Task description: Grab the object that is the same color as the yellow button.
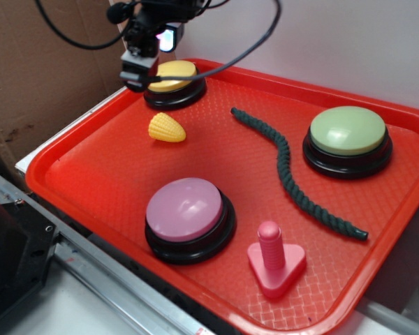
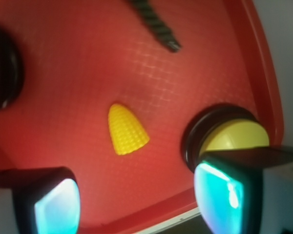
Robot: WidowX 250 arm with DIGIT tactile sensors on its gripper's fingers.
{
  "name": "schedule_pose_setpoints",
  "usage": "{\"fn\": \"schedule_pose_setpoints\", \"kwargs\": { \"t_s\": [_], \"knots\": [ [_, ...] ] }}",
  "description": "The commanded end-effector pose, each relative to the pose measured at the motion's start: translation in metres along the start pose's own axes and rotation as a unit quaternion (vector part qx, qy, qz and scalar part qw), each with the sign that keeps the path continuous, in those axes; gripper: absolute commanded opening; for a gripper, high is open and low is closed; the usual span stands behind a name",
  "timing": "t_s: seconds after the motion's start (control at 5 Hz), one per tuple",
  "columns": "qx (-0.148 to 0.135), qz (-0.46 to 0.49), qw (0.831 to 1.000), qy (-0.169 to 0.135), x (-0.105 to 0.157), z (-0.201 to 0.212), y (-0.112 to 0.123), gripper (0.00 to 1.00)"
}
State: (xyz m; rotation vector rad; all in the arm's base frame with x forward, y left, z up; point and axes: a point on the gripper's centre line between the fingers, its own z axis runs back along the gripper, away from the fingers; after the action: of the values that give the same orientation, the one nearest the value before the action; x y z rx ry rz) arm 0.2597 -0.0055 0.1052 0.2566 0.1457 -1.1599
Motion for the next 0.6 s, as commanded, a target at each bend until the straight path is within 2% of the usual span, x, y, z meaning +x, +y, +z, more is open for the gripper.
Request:
{"fn": "schedule_pose_setpoints", "kwargs": {
  "t_s": [0.0, 0.4],
  "knots": [
    [-0.056, 0.066, 0.995, -0.047, -0.01, -0.044, 0.0, 1.0],
    [-0.102, 0.055, 0.992, -0.045, 0.002, -0.084, -0.006, 1.0]
  ]
}}
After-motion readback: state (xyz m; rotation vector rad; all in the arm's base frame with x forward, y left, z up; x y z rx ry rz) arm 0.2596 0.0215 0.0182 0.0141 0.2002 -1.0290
